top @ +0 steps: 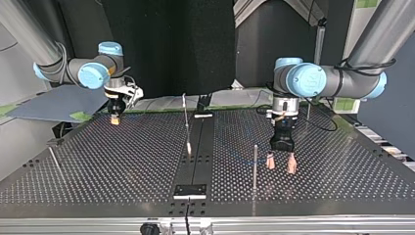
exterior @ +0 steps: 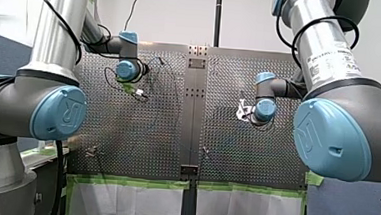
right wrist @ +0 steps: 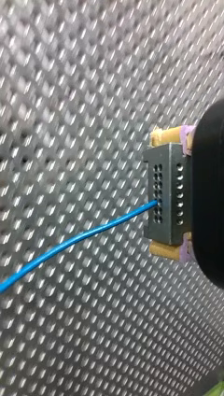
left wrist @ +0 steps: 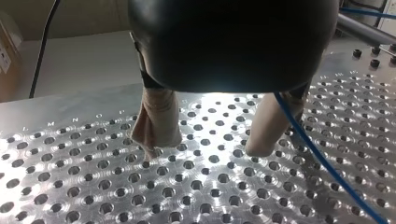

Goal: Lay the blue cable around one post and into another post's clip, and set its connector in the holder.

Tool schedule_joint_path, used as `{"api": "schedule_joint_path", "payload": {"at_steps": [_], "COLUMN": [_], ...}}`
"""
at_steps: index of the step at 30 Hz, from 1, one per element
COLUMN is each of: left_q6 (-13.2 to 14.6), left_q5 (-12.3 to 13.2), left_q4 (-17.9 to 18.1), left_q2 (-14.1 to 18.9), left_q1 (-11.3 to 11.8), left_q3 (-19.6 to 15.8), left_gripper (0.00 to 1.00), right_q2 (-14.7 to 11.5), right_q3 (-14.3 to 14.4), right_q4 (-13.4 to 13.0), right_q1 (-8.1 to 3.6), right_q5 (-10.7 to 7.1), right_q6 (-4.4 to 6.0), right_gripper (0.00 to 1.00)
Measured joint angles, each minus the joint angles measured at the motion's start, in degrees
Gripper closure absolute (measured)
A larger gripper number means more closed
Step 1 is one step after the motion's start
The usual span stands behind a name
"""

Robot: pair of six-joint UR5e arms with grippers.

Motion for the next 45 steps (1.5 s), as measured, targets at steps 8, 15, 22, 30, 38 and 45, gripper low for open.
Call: {"api": "schedule_joint_path", "payload": {"at_steps": [8, 15, 22, 30, 38, 45], "left_q6": [0.04, 0.06, 0.07, 0.30, 0.34, 0.34], "left_q5": [0.06, 0.06, 0.06, 0.06, 0.06, 0.06], "left_q4": [0.02, -0.09, -0.19, -0.37, -0.43, -0.43], "left_q2": [-0.04, -0.04, -0.05, -0.05, -0.05, -0.05], "left_q1": [0.04, 0.12, 0.06, -0.42, -0.54, -0.30], "left_q3": [0.23, 0.26, 0.26, 0.26, 0.27, 0.27], "left_gripper": [0.00, 0.00, 0.00, 0.00, 0.00, 0.00], "right_q2": [-4.03, -7.07, -10.59, -14.72, -17.54, -15.14], "right_q3": [-2.01, -2.41, -2.26, -2.05, 0.28, 2.33], "right_q4": [4.03, 7.08, 10.02, 10.98, 8.62, 4.73], "right_q1": [-0.10, -1.38, -3.72, -7.33, -11.88, -12.84], "right_q5": [3.94, 6.96, 6.99, 4.42, 0.00, -2.22], "right_q6": [-2.56, -3.82, -4.59, -4.16, -3.31, -5.12], "right_gripper": [0.93, 0.93, 0.93, 0.93, 0.93, 0.93]}}
